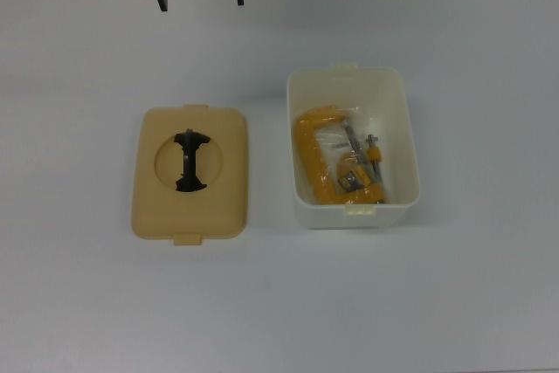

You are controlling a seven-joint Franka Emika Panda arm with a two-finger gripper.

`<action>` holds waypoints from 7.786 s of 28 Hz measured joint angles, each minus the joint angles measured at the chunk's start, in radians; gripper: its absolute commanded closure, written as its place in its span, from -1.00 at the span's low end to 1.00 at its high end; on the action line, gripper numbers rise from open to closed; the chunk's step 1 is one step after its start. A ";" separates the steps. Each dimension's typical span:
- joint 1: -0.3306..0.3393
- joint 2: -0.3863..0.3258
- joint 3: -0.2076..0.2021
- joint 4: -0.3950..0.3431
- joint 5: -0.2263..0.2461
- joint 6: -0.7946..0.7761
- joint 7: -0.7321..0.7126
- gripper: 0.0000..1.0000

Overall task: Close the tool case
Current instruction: 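Move the gripper down over the black handle of the tan lid, then close the gripper on the black handle of the tan lid, then lift the tan lid by its handle off the table, then carry the lid over the white box and lower it onto the rim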

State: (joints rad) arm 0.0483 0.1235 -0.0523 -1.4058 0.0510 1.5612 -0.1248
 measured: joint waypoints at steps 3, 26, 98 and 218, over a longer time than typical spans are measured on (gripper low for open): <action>-0.002 0.000 0.000 0.002 0.000 0.000 0.017 -1.00; -0.007 0.049 0.003 -0.001 0.000 0.073 0.043 -1.00; -0.038 0.361 0.006 -0.128 -0.089 0.371 0.150 1.00; 0.334 0.295 0.014 0.107 -0.101 0.135 0.503 -1.00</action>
State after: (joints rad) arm 0.3822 0.4186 -0.0380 -1.2990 -0.0503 1.6961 0.3783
